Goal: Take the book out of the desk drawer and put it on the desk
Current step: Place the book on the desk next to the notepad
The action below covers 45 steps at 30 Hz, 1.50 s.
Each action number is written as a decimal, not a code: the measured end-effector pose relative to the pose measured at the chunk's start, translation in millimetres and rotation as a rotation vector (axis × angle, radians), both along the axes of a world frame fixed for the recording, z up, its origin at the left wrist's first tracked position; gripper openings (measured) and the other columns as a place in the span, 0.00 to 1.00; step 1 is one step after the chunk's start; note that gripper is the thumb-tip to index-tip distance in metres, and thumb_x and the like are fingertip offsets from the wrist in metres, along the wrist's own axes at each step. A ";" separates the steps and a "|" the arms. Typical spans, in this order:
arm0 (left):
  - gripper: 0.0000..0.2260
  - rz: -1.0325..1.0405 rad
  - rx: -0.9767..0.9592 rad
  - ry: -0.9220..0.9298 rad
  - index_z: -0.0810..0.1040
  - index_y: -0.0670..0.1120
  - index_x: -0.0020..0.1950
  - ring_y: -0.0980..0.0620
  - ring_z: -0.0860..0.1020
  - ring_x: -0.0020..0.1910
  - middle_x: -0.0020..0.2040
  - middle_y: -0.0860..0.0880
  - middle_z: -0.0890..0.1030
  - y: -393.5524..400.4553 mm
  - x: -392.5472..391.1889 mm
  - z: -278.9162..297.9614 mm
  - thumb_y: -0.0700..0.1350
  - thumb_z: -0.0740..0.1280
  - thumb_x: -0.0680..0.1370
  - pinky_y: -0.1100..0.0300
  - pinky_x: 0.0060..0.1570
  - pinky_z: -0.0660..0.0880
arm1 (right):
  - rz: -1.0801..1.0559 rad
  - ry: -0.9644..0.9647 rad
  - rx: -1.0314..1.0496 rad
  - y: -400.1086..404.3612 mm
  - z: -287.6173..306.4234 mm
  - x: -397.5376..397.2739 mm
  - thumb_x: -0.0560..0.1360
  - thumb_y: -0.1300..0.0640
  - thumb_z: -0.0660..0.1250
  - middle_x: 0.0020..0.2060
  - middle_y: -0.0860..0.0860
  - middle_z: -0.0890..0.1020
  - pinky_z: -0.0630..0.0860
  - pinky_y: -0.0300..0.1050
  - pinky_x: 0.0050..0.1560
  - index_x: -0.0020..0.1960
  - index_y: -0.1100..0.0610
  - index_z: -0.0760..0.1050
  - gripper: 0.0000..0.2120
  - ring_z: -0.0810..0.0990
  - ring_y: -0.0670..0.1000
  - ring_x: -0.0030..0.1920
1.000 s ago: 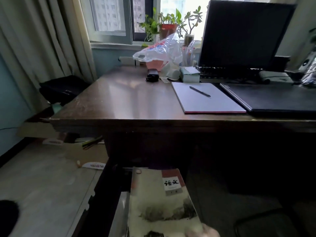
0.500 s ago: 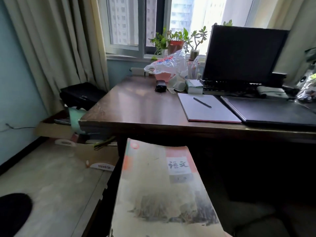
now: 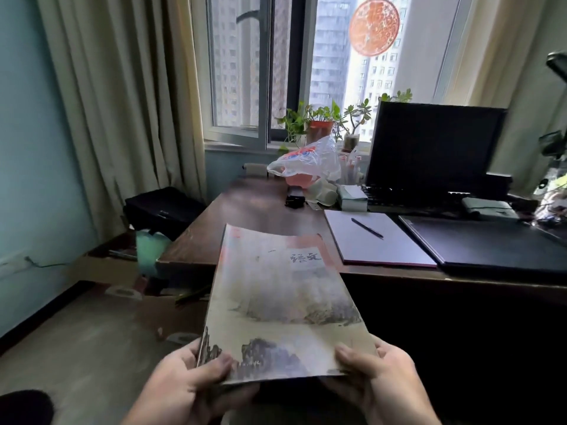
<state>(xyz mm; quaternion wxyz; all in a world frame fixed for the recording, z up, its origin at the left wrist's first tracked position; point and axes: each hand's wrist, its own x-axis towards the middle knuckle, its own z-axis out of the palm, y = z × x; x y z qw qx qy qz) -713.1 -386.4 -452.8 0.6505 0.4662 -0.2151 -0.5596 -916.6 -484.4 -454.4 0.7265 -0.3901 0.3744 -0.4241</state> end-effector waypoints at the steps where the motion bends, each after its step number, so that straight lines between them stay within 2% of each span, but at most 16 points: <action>1: 0.14 0.032 0.005 0.050 0.78 0.30 0.53 0.42 0.85 0.29 0.36 0.35 0.86 -15.6 1.2 3.0 0.27 0.71 0.67 0.52 0.24 0.82 | -0.018 0.010 0.003 -11.2 1.2 8.1 0.73 0.77 0.62 0.29 0.59 0.85 0.81 0.47 0.23 0.44 0.68 0.79 0.09 0.84 0.55 0.25; 2: 0.09 0.058 0.004 0.075 0.77 0.31 0.53 0.42 0.85 0.29 0.36 0.36 0.86 -29.2 4.6 4.9 0.27 0.63 0.74 0.51 0.25 0.82 | -0.032 0.016 -0.007 -23.6 1.6 15.6 0.74 0.77 0.61 0.30 0.58 0.86 0.81 0.46 0.24 0.45 0.68 0.79 0.09 0.85 0.54 0.27; 4: 0.10 0.055 0.018 0.090 0.77 0.31 0.53 0.42 0.86 0.33 0.40 0.36 0.86 -54.5 17.8 2.6 0.28 0.57 0.79 0.52 0.28 0.83 | -0.037 0.035 -0.006 -43.6 0.9 27.7 0.75 0.75 0.61 0.35 0.59 0.87 0.82 0.44 0.28 0.49 0.68 0.79 0.09 0.86 0.54 0.32; 7: 0.10 0.031 0.047 0.053 0.76 0.32 0.55 0.42 0.83 0.40 0.45 0.36 0.83 -87.1 28.9 -0.6 0.29 0.56 0.80 0.55 0.29 0.83 | -0.056 0.049 0.057 -69.2 0.6 41.6 0.76 0.73 0.61 0.41 0.62 0.87 0.82 0.44 0.29 0.51 0.68 0.78 0.09 0.86 0.58 0.38; 13: 0.09 0.044 0.082 0.056 0.75 0.32 0.51 0.42 0.79 0.43 0.46 0.38 0.80 -138.9 45.3 -5.0 0.28 0.55 0.80 0.56 0.26 0.83 | -0.069 0.045 0.129 -117.9 -3.0 60.1 0.78 0.69 0.62 0.45 0.63 0.83 0.82 0.43 0.27 0.54 0.69 0.77 0.07 0.83 0.59 0.41; 15: 0.08 0.058 0.091 0.058 0.75 0.31 0.50 0.42 0.81 0.42 0.44 0.38 0.81 -151.8 52.0 -3.1 0.28 0.56 0.80 0.57 0.26 0.83 | -0.070 0.084 0.145 -129.0 -0.3 61.5 0.79 0.67 0.62 0.41 0.60 0.83 0.80 0.41 0.25 0.50 0.68 0.76 0.06 0.83 0.57 0.38; 17: 0.08 0.066 0.086 0.074 0.76 0.30 0.49 0.42 0.82 0.39 0.42 0.38 0.81 -161.1 58.2 -0.6 0.28 0.57 0.79 0.56 0.27 0.83 | -0.083 0.173 0.133 -138.4 2.3 62.1 0.79 0.65 0.63 0.35 0.57 0.82 0.75 0.36 0.20 0.45 0.65 0.76 0.06 0.83 0.51 0.29; 20: 0.09 0.029 0.092 0.125 0.75 0.29 0.47 0.42 0.82 0.41 0.43 0.37 0.81 -166.6 63.7 1.7 0.26 0.56 0.78 0.53 0.31 0.83 | -0.110 0.225 0.104 -152.7 5.1 63.6 0.78 0.65 0.66 0.24 0.52 0.79 0.69 0.33 0.17 0.40 0.63 0.76 0.07 0.76 0.44 0.19; 22: 0.10 0.037 0.082 0.134 0.75 0.28 0.45 0.43 0.83 0.40 0.41 0.36 0.82 -167.1 63.8 -1.0 0.24 0.55 0.77 0.56 0.33 0.83 | -0.077 0.144 0.109 -159.2 8.2 63.9 0.78 0.67 0.64 0.24 0.53 0.81 0.76 0.34 0.20 0.43 0.65 0.76 0.05 0.79 0.46 0.23; 25: 0.09 0.115 0.048 0.092 0.74 0.29 0.44 0.43 0.85 0.35 0.44 0.35 0.80 -169.1 63.4 -8.9 0.26 0.56 0.79 0.59 0.31 0.84 | -0.012 -0.018 0.163 -162.1 10.6 62.1 0.78 0.73 0.59 0.41 0.63 0.81 0.84 0.41 0.32 0.47 0.72 0.73 0.04 0.83 0.56 0.39; 27: 0.08 0.148 0.054 0.062 0.74 0.31 0.44 0.45 0.86 0.29 0.38 0.35 0.83 -171.7 63.5 -12.6 0.28 0.57 0.80 0.59 0.30 0.83 | 0.005 -0.047 0.159 -163.4 8.9 61.4 0.78 0.75 0.57 0.44 0.65 0.79 0.84 0.42 0.35 0.44 0.73 0.73 0.07 0.82 0.58 0.44; 30: 0.07 0.174 0.096 0.011 0.74 0.31 0.45 0.46 0.85 0.26 0.28 0.38 0.84 -178.3 63.4 -14.2 0.31 0.60 0.80 0.60 0.27 0.83 | -0.032 0.066 0.115 -168.2 6.6 64.9 0.79 0.72 0.59 0.42 0.64 0.81 0.83 0.40 0.29 0.46 0.73 0.74 0.07 0.85 0.56 0.38; 32: 0.07 0.183 0.128 -0.012 0.75 0.30 0.45 0.47 0.84 0.25 0.27 0.38 0.84 -183.1 62.8 -14.2 0.33 0.62 0.80 0.61 0.24 0.81 | -0.076 0.174 0.088 -171.3 5.8 67.5 0.79 0.69 0.63 0.38 0.64 0.82 0.82 0.40 0.27 0.50 0.73 0.75 0.06 0.86 0.54 0.31; 35: 0.08 0.209 0.167 -0.030 0.75 0.31 0.43 0.47 0.83 0.22 0.24 0.39 0.82 -188.4 62.8 -13.8 0.34 0.64 0.80 0.60 0.21 0.80 | -0.115 0.263 0.070 -176.2 5.5 69.1 0.78 0.67 0.65 0.34 0.62 0.83 0.84 0.42 0.31 0.47 0.71 0.77 0.06 0.85 0.54 0.31; 41: 0.10 0.211 0.245 -0.073 0.76 0.34 0.40 0.49 0.82 0.20 0.22 0.41 0.82 -194.1 66.1 -13.5 0.39 0.67 0.79 0.61 0.19 0.78 | -0.158 0.333 0.069 -179.5 9.0 70.6 0.75 0.69 0.66 0.30 0.62 0.82 0.82 0.41 0.25 0.42 0.70 0.77 0.05 0.83 0.54 0.26; 45: 0.12 0.208 0.279 -0.117 0.76 0.36 0.38 0.50 0.81 0.19 0.21 0.42 0.81 -195.5 67.7 -15.3 0.42 0.68 0.79 0.63 0.17 0.77 | -0.210 0.450 -0.006 -177.2 6.6 74.0 0.72 0.66 0.71 0.28 0.61 0.81 0.78 0.38 0.20 0.40 0.70 0.78 0.07 0.80 0.51 0.20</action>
